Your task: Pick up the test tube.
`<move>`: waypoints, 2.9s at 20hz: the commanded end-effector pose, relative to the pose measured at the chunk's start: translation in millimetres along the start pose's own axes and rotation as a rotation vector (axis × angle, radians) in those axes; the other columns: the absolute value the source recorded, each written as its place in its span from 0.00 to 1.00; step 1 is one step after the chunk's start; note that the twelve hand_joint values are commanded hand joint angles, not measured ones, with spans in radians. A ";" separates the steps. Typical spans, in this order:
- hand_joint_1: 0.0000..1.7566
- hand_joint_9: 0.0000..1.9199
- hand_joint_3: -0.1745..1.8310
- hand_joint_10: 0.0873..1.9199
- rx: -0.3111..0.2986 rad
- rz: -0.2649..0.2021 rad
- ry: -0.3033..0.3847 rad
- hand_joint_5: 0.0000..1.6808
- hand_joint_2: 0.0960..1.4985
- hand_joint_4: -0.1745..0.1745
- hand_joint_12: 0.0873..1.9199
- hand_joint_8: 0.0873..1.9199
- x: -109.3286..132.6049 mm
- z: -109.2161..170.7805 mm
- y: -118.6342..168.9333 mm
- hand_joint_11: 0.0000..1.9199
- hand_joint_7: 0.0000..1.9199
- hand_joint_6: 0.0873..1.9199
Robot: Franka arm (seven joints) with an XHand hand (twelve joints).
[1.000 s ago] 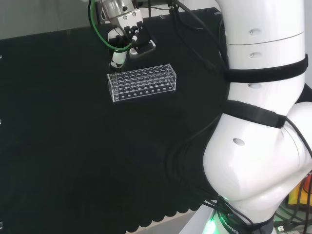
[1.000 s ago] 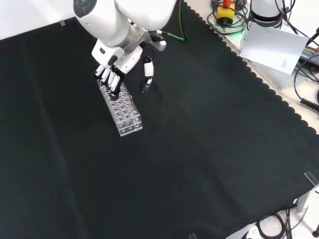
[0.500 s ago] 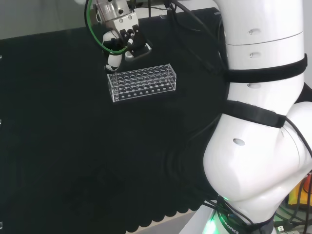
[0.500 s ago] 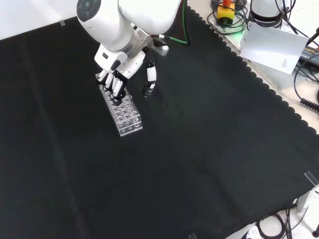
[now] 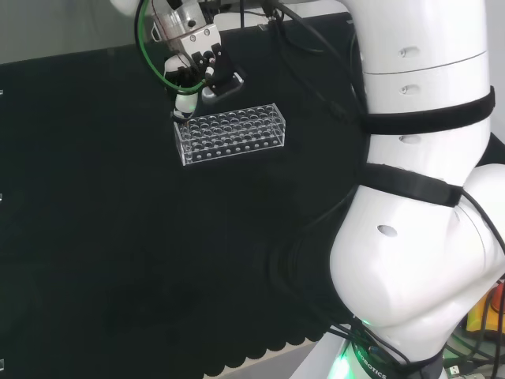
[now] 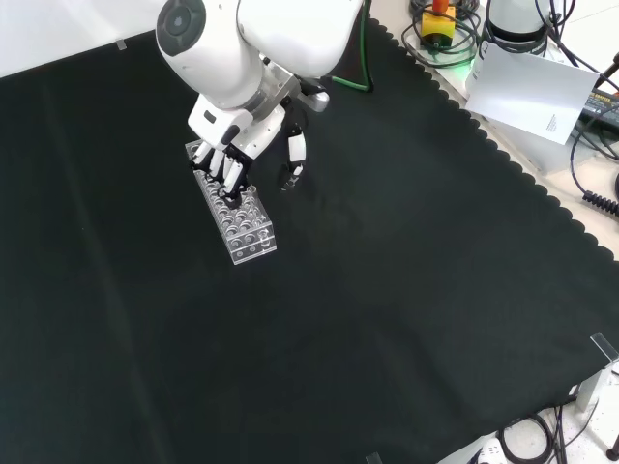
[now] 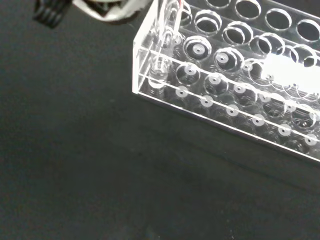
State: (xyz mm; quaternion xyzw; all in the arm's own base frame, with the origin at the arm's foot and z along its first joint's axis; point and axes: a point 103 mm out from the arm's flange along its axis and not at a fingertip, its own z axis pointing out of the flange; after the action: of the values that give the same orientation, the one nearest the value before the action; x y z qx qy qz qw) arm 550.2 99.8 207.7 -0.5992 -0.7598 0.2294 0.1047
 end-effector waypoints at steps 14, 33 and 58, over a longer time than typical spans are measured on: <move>0.55 0.39 0.42 0.35 -0.045 0.015 0.015 0.36 0.40 0.25 0.81 0.43 4.6 12.4 14.0 0.08 0.53 0.40; 0.66 0.66 0.27 0.24 -0.135 0.045 -0.009 0.67 0.54 0.14 0.69 0.30 7.1 6.3 37.4 0.33 0.77 0.37; 0.76 0.84 0.33 0.27 -0.199 0.096 0.144 0.79 0.45 0.00 0.37 0.28 -15.0 -37.3 14.9 0.67 0.74 0.07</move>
State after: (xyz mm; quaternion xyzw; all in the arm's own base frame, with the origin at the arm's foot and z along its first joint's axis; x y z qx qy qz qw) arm 582.2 102.0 220.2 -0.6506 -0.7453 0.1238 0.0770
